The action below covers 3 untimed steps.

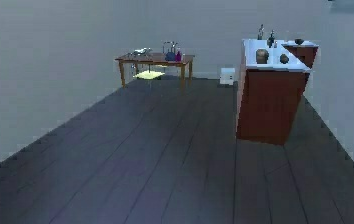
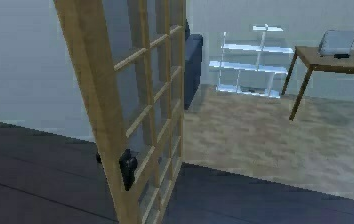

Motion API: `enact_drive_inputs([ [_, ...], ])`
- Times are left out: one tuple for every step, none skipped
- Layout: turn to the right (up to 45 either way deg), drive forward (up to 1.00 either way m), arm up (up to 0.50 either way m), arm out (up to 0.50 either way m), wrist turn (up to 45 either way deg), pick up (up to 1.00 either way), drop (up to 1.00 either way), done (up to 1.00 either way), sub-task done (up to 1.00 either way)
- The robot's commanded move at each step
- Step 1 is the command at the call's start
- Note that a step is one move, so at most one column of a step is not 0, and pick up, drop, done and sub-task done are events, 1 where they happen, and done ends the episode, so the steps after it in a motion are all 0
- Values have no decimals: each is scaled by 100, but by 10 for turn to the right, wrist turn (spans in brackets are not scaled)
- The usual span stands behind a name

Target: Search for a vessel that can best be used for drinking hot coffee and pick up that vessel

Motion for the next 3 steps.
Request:
enact_drive_inputs([
  [60, 0, 0, 0, 0, 0, 0, 0, 0],
  [0, 100, 0, 0, 0, 0, 0, 0, 0],
  [30, 0, 0, 0, 0, 0, 0, 0, 0],
])
